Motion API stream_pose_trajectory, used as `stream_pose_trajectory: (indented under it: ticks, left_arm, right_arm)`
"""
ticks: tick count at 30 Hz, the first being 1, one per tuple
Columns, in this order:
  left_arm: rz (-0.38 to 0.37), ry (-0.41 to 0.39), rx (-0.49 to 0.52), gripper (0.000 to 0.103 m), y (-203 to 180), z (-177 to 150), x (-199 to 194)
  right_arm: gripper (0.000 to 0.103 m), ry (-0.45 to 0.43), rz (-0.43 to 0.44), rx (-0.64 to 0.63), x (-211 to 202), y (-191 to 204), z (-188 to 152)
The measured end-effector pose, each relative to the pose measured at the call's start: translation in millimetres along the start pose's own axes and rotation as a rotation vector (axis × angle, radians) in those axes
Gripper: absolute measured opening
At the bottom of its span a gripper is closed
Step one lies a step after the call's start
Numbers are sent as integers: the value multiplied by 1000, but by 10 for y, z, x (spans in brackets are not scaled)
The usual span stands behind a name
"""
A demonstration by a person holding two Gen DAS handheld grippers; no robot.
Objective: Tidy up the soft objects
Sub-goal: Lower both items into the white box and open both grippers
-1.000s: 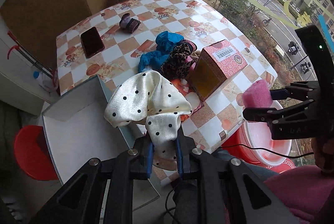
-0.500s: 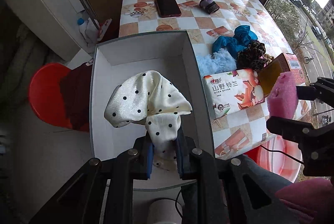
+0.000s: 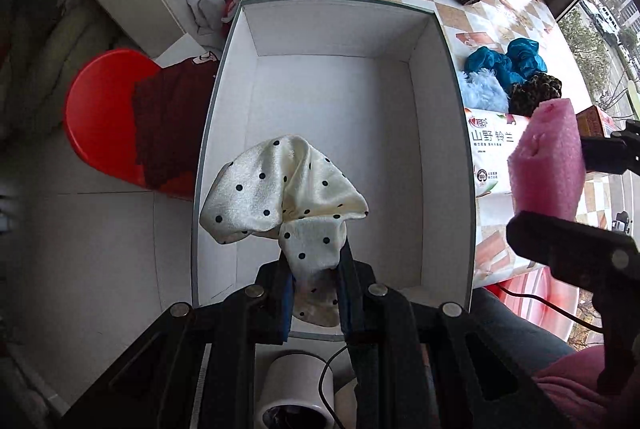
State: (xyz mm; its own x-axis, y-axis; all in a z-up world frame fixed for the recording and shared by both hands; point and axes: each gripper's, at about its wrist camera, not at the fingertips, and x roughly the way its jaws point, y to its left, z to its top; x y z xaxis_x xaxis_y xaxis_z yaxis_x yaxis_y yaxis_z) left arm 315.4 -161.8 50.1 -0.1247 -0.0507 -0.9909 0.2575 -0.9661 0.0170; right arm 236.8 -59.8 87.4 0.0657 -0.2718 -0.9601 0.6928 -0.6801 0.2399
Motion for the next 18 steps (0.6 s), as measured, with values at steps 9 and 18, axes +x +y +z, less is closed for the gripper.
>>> stream_pose_trajectory:
  ticks: [9, 18]
  left_arm:
    - [-2, 21, -16, 20, 43, 1, 60]
    - [6, 32, -10, 20, 27, 13, 100]
  right_arm:
    - [71, 11, 1, -24, 78, 59, 77]
    - [71, 30, 3, -13, 151, 32, 107]
